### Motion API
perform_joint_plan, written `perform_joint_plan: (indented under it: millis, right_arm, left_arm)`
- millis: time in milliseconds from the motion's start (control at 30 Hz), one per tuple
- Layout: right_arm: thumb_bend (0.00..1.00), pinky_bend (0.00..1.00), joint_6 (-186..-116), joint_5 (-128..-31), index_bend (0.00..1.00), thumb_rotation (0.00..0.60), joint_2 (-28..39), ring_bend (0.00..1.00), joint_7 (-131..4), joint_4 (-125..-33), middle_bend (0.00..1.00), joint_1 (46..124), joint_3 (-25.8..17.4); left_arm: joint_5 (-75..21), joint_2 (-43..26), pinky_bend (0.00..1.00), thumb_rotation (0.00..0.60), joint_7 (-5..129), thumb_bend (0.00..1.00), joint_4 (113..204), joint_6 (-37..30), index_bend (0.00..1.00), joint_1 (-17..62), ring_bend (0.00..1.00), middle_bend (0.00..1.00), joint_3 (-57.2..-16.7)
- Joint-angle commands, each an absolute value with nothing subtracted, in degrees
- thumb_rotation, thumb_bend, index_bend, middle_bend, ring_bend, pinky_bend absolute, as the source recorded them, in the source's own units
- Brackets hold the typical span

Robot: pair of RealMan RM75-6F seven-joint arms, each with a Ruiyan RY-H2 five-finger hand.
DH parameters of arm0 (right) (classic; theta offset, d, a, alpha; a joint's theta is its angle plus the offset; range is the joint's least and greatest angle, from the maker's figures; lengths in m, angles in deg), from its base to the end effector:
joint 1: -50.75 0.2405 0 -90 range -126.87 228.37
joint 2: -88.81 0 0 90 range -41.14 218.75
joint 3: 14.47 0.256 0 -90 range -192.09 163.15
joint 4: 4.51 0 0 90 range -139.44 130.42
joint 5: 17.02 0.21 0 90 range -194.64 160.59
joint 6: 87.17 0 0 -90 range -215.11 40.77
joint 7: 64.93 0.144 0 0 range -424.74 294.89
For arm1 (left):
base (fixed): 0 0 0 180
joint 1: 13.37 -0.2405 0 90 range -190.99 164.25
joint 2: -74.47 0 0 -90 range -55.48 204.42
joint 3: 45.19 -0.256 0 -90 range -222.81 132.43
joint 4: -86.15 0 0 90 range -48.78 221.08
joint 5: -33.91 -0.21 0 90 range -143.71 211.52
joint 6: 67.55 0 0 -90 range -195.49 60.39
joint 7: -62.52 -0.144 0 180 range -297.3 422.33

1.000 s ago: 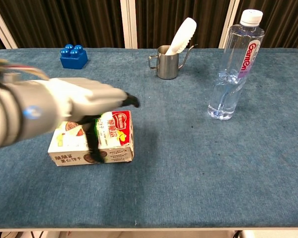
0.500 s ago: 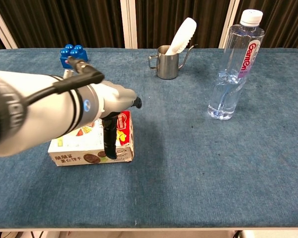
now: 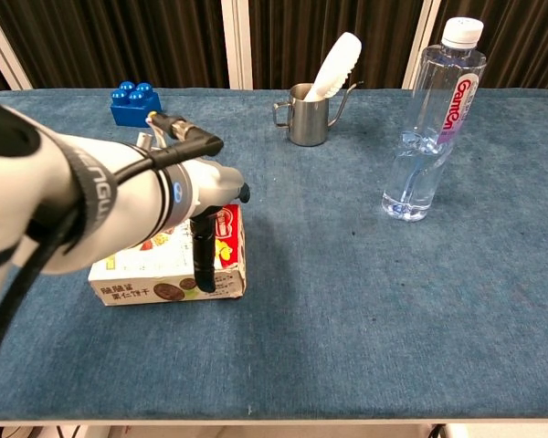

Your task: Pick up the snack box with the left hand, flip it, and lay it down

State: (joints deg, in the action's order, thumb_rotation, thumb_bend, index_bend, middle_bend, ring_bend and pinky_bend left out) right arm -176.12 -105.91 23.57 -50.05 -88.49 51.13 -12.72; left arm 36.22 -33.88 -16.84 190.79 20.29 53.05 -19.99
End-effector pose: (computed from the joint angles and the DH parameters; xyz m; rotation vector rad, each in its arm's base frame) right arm -0.3408 -0.1526 0.1705 1.3055 -0.9930 1.0062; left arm -0.0104 0.2713 -0.0793 -1.9254 -1.0205 -0.2066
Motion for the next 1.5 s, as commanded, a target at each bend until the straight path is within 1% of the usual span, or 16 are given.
perform_joint_plan:
  millis: [33, 67, 133, 233, 367, 433, 567, 600, 667, 800, 967, 1033, 1100, 1233, 1333, 1500]
  right_arm:
    - [0.22, 0.03, -176.2, -106.0, 0.00, 0.600, 23.6, 0.00, -49.9, -88.4, 0.06, 51.0, -12.8]
    - [0.22, 0.03, -176.3, -105.9, 0.00, 0.600, 23.5, 0.00, -49.8, -88.4, 0.06, 51.0, -12.8]
    - [0.22, 0.03, -176.4, -105.8, 0.00, 0.600, 23.5, 0.00, -49.6, -88.2, 0.06, 50.8, -12.8]
    - [0.22, 0.03, -176.4, -106.0, 0.00, 0.600, 23.4, 0.00, -49.5, -88.0, 0.06, 50.8, -12.8]
    - [0.22, 0.03, -176.4, -106.2, 0.00, 0.600, 23.3, 0.00, -49.5, -87.9, 0.06, 50.9, -12.8]
    - [0.22, 0.03, -176.4, -106.2, 0.00, 0.600, 23.3, 0.00, -49.4, -87.9, 0.06, 50.8, -12.8]
    - [0.22, 0.03, -176.4, -106.2, 0.00, 0.600, 23.4, 0.00, -49.4, -87.9, 0.06, 50.8, -12.8]
    - [0.22, 0.03, -176.4, -106.2, 0.00, 0.600, 23.4, 0.00, -49.5, -88.0, 0.06, 50.9, -12.8]
    - [0.22, 0.03, -176.3, -106.3, 0.00, 0.600, 23.5, 0.00, -49.6, -88.1, 0.06, 50.9, -12.8]
    - [0.22, 0.03, -176.2, -106.2, 0.00, 0.600, 23.7, 0.00, -50.1, -88.5, 0.06, 51.0, -12.7]
    - [0.22, 0.03, -176.3, -106.2, 0.00, 0.600, 23.9, 0.00, -50.6, -89.0, 0.06, 50.9, -12.7]
    - [0.22, 0.03, -176.2, -106.2, 0.00, 0.600, 23.9, 0.00, -50.8, -89.3, 0.06, 51.0, -12.7]
    - [0.22, 0.03, -176.1, -106.3, 0.00, 0.600, 23.9, 0.00, -51.0, -89.5, 0.06, 51.0, -12.7]
    - [0.22, 0.03, -176.1, -106.3, 0.00, 0.600, 24.0, 0.00, -51.6, -90.1, 0.06, 51.1, -12.7]
    - [0.22, 0.03, -176.2, -106.3, 0.00, 0.600, 24.1, 0.00, -52.1, -90.5, 0.06, 51.0, -12.7]
    - [0.22, 0.03, -176.2, -106.0, 0.00, 0.600, 24.1, 0.00, -52.6, -91.0, 0.06, 50.7, -12.7]
  left_arm:
    - [35.2, -34.6, 0.10, 0.600, -17.1, 0.03, 189.1, 20.4, 0.18, 53.6, 0.17, 0.24, -21.6]
    - [34.9, -34.7, 0.15, 0.600, -17.1, 0.07, 188.8, 20.4, 0.22, 53.6, 0.21, 0.29, -22.1]
    - [33.5, -34.4, 0.21, 0.600, -16.8, 0.11, 188.7, 20.2, 0.26, 53.4, 0.26, 0.34, -23.3]
    - [29.3, -33.0, 0.24, 0.600, -15.0, 0.15, 190.0, 19.5, 0.30, 52.6, 0.34, 0.40, -25.2]
    - [21.7, -28.9, 0.26, 0.600, -9.8, 0.17, 193.8, 16.7, 0.31, 50.3, 0.37, 0.42, -26.7]
    - [15.5, -25.9, 0.26, 0.600, -4.7, 0.18, 195.7, 13.6, 0.31, 48.2, 0.37, 0.42, -27.6]
    - [4.5, -21.1, 0.26, 0.600, 10.6, 0.15, 197.3, 6.2, 0.31, 43.0, 0.35, 0.42, -27.5]
    - [1.7, -19.6, 0.26, 0.600, 16.2, 0.15, 197.4, 2.8, 0.31, 41.3, 0.35, 0.42, -27.1]
    - [-1.9, -17.4, 0.26, 0.600, 23.9, 0.15, 196.7, -1.8, 0.31, 39.0, 0.34, 0.42, -26.7]
    - [-10.9, -14.1, 0.24, 0.600, 43.4, 0.14, 193.0, -10.8, 0.31, 33.7, 0.32, 0.41, -24.9]
    - [-23.1, -13.6, 0.16, 0.600, 64.9, 0.14, 186.5, -16.5, 0.31, 28.5, 0.27, 0.39, -24.3]
    - [-28.5, -14.4, 0.14, 0.600, 73.0, 0.13, 183.0, -17.0, 0.31, 26.9, 0.24, 0.37, -24.6]
    - [-32.8, -15.7, 0.14, 0.600, 77.9, 0.11, 179.4, -16.1, 0.31, 26.0, 0.22, 0.36, -25.5]
    - [-41.4, -18.4, 0.11, 0.600, 86.4, 0.08, 171.7, -13.9, 0.30, 25.4, 0.20, 0.35, -28.4]
    - [-45.0, -20.1, 0.09, 0.600, 90.2, 0.06, 167.0, -12.3, 0.30, 25.4, 0.19, 0.35, -30.3]
    - [-47.6, -22.3, 0.08, 0.600, 93.8, 0.04, 160.8, -10.9, 0.30, 25.9, 0.17, 0.35, -31.9]
